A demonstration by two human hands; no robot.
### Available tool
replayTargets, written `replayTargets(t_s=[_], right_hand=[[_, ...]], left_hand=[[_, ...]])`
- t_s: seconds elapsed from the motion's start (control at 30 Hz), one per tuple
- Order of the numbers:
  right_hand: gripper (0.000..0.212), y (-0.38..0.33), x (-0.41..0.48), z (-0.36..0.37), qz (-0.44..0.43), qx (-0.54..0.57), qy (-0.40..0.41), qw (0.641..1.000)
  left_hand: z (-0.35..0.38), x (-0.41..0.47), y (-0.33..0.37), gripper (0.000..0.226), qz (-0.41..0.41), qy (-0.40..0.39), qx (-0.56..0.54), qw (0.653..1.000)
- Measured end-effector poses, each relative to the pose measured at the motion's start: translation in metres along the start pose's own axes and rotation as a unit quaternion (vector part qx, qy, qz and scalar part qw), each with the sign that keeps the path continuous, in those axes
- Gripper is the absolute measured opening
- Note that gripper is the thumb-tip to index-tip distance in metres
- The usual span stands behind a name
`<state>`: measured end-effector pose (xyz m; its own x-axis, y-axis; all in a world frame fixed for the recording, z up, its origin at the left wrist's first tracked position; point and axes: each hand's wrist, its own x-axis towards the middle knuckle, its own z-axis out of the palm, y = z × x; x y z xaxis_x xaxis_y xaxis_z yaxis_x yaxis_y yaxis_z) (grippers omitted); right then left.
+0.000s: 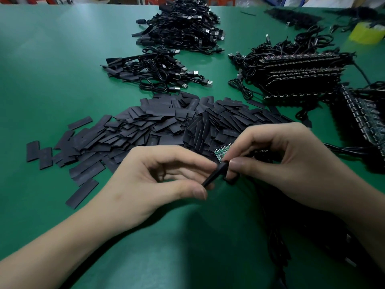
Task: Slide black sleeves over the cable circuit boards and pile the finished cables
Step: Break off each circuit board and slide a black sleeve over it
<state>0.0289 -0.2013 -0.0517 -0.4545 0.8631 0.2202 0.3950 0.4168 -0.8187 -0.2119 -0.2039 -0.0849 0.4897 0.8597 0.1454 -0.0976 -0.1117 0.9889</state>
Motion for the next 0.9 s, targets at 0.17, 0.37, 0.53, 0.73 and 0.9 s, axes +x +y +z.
replayTargets(t_s=[0.17,0.37,0.53,0.73,0.9], right_hand=[[0.005,0.000,0.000,0.001,0.002,-0.008,0.004,1.000],[0.025,-0.002,0.001,-0.012,0.046,-0.090,-0.014,0.995],[0.025,-0.012,0.000,-0.032,0.068,-0.222,-0.019,0.972],[0.013,-0.033,0.027,-0.054,0.053,-0.232,0.042,0.970],[0.013,-0.029,0.117,-0.053,-0.003,-0.321,0.113,0.940]], left_hand=[[0.002,0.001,-0.001,0.034,-0.009,-0.018,-0.007,1.000],[0.001,0.001,0.004,0.024,0.007,0.016,-0.070,0.997],[-0.001,0.003,0.002,0.023,-0.008,0.074,-0.123,0.990],[-0.006,0.009,-0.003,0.035,-0.025,0.118,-0.123,0.985],[-0.004,0.008,-0.006,0.026,-0.032,0.093,-0.097,0.990]])
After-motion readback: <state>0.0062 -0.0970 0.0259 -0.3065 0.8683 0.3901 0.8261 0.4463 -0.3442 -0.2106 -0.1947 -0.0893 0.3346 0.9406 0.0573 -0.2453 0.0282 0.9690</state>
